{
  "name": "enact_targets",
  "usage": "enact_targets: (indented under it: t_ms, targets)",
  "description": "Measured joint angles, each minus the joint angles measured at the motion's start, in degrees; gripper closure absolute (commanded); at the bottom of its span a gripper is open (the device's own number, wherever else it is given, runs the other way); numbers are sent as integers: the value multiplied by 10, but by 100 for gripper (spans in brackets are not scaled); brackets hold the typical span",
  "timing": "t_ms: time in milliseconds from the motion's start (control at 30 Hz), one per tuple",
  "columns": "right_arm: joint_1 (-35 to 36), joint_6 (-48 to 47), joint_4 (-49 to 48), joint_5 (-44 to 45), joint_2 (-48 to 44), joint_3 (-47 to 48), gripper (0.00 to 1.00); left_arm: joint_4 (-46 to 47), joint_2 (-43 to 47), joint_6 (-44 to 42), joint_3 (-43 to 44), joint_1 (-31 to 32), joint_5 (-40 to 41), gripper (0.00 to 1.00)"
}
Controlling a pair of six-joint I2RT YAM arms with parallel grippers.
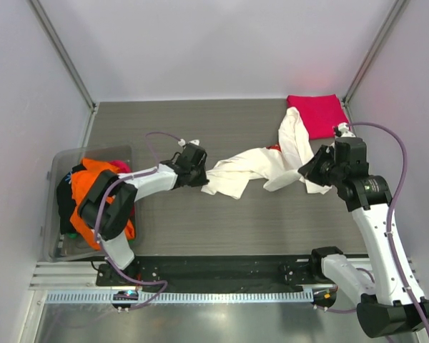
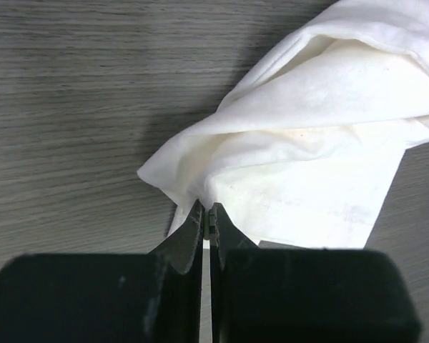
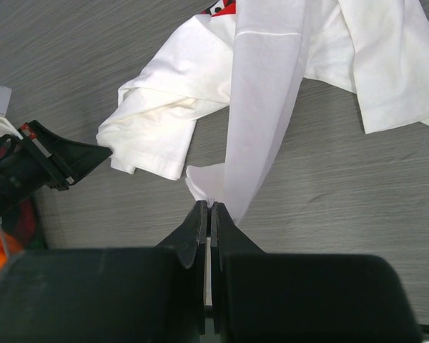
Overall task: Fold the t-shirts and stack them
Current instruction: Flatten the tshirt out
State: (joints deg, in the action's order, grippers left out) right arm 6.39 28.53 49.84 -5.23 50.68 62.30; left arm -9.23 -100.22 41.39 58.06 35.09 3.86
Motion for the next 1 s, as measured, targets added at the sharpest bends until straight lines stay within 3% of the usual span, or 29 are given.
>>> enact_targets:
  t_ms: [133, 300, 400, 500, 533, 567, 667, 767, 900, 1000]
  targets:
    - [0, -3, 3, 4, 17, 5, 99, -23, 29, -2, 9, 1, -10, 100]
    - [0, -4, 21, 21, 56, 60, 99, -87, 145, -45, 64, 38, -9, 100]
    - [0, -4, 29, 43, 83, 123, 99, -116, 214, -85, 108, 122, -4, 100]
    - [0, -5, 37, 79, 108, 196, 99, -146, 275, -117, 110, 257, -5, 99]
    - [0, -5, 42, 89, 114, 217, 99, -156, 290, -121, 99, 302, -8, 93]
    - [0, -6, 43, 96, 117, 227, 99, -170, 301, -122, 86, 341, -10, 65]
    - [0, -7, 50, 124, 127, 271, 99, -213, 318, -112, 35, 410, -14, 21]
    - [0, -7, 60, 143, 127, 276, 99, -258, 325, -90, -15, 445, 9, 1]
    - [0, -7, 70, 151, 129, 270, 99, -323, 348, -55, -26, 442, 118, 0]
    - [0, -7, 74, 152, 127, 260, 99, -348, 383, -28, -21, 376, 181, 3]
